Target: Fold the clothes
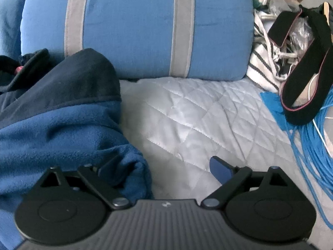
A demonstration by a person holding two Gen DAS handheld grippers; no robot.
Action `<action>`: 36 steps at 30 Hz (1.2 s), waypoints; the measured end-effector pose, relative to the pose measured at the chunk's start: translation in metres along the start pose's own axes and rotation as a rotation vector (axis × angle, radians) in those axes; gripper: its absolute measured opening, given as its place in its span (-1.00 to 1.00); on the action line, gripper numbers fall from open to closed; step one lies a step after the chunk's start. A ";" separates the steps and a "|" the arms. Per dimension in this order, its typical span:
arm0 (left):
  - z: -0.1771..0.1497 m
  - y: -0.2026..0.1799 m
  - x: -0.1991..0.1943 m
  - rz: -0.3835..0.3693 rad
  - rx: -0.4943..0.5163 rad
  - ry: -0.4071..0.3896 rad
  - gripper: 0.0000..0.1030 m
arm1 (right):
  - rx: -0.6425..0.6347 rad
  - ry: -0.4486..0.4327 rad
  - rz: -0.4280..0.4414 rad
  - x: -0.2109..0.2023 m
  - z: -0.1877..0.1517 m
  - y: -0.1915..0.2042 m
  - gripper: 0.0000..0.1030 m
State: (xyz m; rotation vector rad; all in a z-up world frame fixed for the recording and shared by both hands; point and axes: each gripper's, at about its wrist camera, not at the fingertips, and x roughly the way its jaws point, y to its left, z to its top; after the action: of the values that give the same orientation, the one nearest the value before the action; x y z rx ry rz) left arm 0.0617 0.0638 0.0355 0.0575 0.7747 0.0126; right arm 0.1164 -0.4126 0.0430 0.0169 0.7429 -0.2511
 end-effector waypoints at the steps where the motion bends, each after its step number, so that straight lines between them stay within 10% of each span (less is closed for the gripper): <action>1: 0.001 0.001 -0.001 -0.004 -0.002 0.001 0.23 | 0.011 -0.004 -0.001 -0.002 0.000 -0.001 0.95; 15: 0.015 0.077 -0.034 -0.104 -0.398 0.008 0.33 | 0.189 -0.017 0.043 -0.038 -0.001 -0.032 1.00; 36: -0.141 0.122 -0.140 -0.205 -0.703 0.256 0.33 | 0.135 0.123 0.243 -0.161 -0.107 -0.079 0.99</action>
State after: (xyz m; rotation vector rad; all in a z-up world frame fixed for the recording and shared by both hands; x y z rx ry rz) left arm -0.1362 0.1874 0.0393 -0.7026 0.9920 0.0988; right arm -0.0876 -0.4431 0.0781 0.2509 0.8369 -0.0682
